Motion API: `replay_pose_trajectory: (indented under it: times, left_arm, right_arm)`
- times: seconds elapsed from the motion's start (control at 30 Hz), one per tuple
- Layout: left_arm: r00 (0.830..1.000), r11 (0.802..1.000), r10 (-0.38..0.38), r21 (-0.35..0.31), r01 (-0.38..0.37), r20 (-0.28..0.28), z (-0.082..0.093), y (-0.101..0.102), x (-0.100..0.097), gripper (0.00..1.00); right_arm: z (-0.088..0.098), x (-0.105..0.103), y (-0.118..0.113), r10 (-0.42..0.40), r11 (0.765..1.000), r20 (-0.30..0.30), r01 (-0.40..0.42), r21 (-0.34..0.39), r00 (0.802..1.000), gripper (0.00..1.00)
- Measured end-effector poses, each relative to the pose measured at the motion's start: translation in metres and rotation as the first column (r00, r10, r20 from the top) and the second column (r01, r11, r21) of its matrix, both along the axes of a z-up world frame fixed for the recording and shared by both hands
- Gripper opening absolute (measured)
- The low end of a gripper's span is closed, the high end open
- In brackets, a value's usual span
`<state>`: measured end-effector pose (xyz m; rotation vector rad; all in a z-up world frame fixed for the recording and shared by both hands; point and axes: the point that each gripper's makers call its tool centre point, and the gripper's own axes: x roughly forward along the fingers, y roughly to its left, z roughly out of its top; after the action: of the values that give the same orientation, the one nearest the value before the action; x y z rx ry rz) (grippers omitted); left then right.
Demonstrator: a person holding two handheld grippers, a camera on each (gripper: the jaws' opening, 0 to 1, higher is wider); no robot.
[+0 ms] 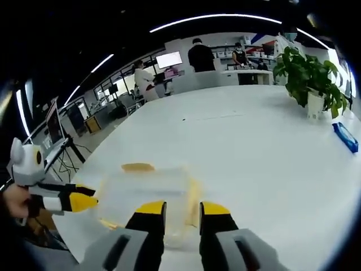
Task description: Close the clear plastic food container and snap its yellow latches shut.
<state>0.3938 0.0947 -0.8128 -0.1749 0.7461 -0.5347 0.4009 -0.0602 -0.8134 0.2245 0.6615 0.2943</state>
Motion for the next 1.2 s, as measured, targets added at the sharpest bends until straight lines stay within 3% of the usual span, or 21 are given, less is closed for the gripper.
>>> replay_pose_trajectory:
  times: [0.2, 0.27, 0.43, 0.57, 0.67, 0.8, 0.9, 0.93, 0.97, 1.13, 1.2]
  left_arm:
    - [0.998, 0.996, 0.047, -0.069, -0.050, -0.039, -0.003, -0.001, 0.003, 0.27]
    - [0.997, 0.994, 0.054, -0.087, -0.059, -0.064, -0.004, -0.001, 0.003, 0.27]
    - [0.997, 0.996, 0.046, -0.079, -0.051, -0.060, -0.004, -0.003, 0.003, 0.27]
    - [0.996, 0.995, 0.060, -0.080, -0.066, -0.072, -0.004, -0.003, 0.004, 0.27]
    - [0.996, 0.998, 0.031, -0.058, -0.036, -0.081, -0.003, -0.005, 0.005, 0.27]
    - [0.997, 0.998, 0.047, -0.029, -0.049, -0.065, -0.004, 0.000, 0.014, 0.28]
    - [0.998, 1.000, 0.016, 0.016, -0.015, -0.058, -0.003, 0.006, 0.021, 0.29]
    - [0.997, 1.000, 0.002, -0.012, -0.003, -0.075, -0.003, 0.002, 0.020, 0.30]
    - [0.998, 1.000, 0.014, -0.002, -0.014, -0.069, -0.004, 0.008, 0.024, 0.29]
    - [0.997, 0.999, 0.017, -0.030, -0.019, -0.079, -0.004, 0.008, 0.021, 0.28]
    - [0.996, 0.998, 0.024, -0.054, -0.029, -0.086, 0.007, 0.010, 0.021, 0.28]
  right_arm:
    - [-0.005, 0.001, 0.005, 0.009, 0.997, -0.039, -0.006, 0.079, 0.999, 0.29]
    - [-0.008, 0.001, 0.006, -0.026, 0.988, -0.086, 0.039, 0.151, 0.996, 0.30]
    - [-0.009, 0.003, 0.005, -0.003, 0.989, -0.076, 0.015, 0.150, 0.997, 0.31]
    - [-0.008, 0.003, 0.005, 0.023, 0.986, -0.098, -0.006, 0.165, 0.995, 0.30]
    - [-0.009, 0.003, 0.006, 0.041, 0.986, -0.117, -0.021, 0.168, 0.992, 0.30]
    - [-0.010, 0.008, 0.015, 0.030, 0.982, -0.122, -0.006, 0.188, 0.992, 0.29]
    - [-0.010, 0.011, 0.025, 0.026, 0.986, -0.125, -0.005, 0.167, 0.992, 0.26]
    - [0.001, 0.025, 0.036, 0.055, 0.968, -0.049, -0.041, 0.246, 0.997, 0.27]
    - [-0.007, 0.016, 0.025, 0.035, 0.983, -0.117, -0.013, 0.183, 0.992, 0.27]
    - [-0.007, 0.011, 0.027, 0.025, 0.983, -0.128, -0.001, 0.182, 0.991, 0.27]
    - [-0.008, 0.011, 0.027, 0.016, 0.986, -0.130, 0.006, 0.169, 0.991, 0.27]
